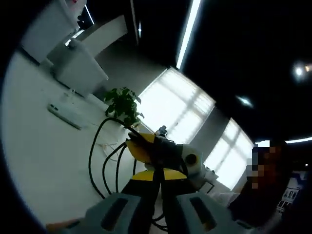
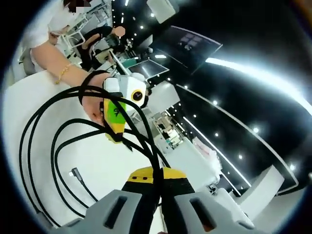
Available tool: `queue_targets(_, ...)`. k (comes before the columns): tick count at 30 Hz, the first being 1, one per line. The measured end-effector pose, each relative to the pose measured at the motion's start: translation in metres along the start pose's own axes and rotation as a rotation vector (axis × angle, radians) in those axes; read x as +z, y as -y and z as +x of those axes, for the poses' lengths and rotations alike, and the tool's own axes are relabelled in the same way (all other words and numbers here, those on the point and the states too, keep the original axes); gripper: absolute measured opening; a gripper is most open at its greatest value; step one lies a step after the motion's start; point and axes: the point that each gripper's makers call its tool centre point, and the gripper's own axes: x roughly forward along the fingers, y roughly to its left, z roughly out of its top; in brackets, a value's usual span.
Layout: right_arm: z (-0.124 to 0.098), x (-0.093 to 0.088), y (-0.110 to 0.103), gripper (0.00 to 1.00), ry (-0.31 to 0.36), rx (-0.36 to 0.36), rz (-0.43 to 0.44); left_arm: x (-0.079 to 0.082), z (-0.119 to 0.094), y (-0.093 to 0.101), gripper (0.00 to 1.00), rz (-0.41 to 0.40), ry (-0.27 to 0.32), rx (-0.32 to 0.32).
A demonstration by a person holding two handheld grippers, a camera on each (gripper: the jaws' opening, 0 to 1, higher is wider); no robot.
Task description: Coil the Type-C to USB data cable on the desktop and secure it with Velcro straps.
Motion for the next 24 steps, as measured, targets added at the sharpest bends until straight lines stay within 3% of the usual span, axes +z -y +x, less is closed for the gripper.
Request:
queue_targets(4, -0.001, -0.001, 0.002, 0.02, 0.003, -0.003, 0.007, 0.012, 0.0, -0.007, 0.08, 0.102, 0.075, 0.04)
queue_targets(7, 0.0, 0.003, -0.001, 0.02, 0.01, 0.002, -0.002, 0.021, -0.003, -0.01, 0.09, 0.084, 0.099, 0.04)
queue_targets(9, 0.0, 0.006, -0.005, 0.02, 0.017, 0.01, -0.008, 0.032, -0.005, -0.011, 0.09, 0.089, 0.164, 0.049)
queue_targets(13, 0.0, 0.011, -0.009, 0.03, 0.029, 0.015, -0.017, 0.033, -0.01, -0.011, 0.05, -0.025, 0.128, 0.016)
queue_targets(19, -0.001, 0.019, -0.007, 0.05, 0.063, -0.039, -0.017, 0.035, -0.014, -0.011, 0.04, -0.191, 0.093, -0.03)
queue_targets(24, 0.001, 0.022, -0.008, 0.07, 0.071, -0.048, -0.024, 0.022, -0.01, -0.012, 0.04, -0.238, 0.061, -0.014)
